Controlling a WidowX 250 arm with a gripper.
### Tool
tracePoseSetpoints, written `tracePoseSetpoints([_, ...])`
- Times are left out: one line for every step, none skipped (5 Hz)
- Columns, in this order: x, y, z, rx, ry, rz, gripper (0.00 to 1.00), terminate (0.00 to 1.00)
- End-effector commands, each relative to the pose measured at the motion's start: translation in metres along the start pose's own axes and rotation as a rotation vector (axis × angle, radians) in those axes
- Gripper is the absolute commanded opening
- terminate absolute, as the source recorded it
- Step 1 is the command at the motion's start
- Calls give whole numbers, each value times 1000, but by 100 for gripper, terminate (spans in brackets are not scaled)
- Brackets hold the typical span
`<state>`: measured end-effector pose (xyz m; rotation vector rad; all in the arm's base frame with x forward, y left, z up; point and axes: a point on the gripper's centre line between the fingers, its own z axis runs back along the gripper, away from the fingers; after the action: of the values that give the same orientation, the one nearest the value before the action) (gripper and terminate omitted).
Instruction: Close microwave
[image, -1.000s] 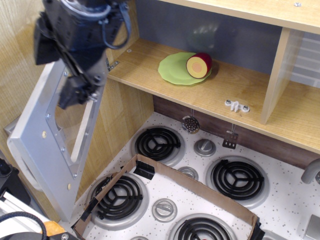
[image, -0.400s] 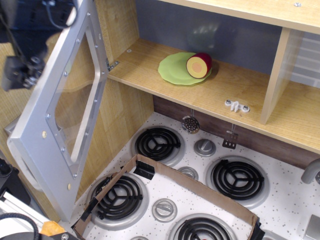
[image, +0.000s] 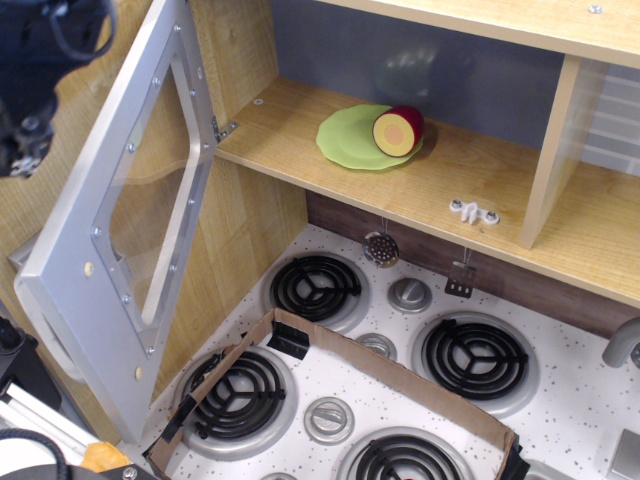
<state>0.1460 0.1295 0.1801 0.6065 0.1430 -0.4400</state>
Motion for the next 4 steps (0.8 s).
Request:
tracePoseSetpoints([9, -7, -29, -68, -106, 50, 100, 0])
tracePoseSetpoints([21, -12, -29, -66, -174, 88, 100, 0])
tracePoseSetpoints([32, -14, -22, -92, -226, 124, 100, 0])
tracePoseSetpoints([52, -21, -9, -131, -341, 149, 100, 0])
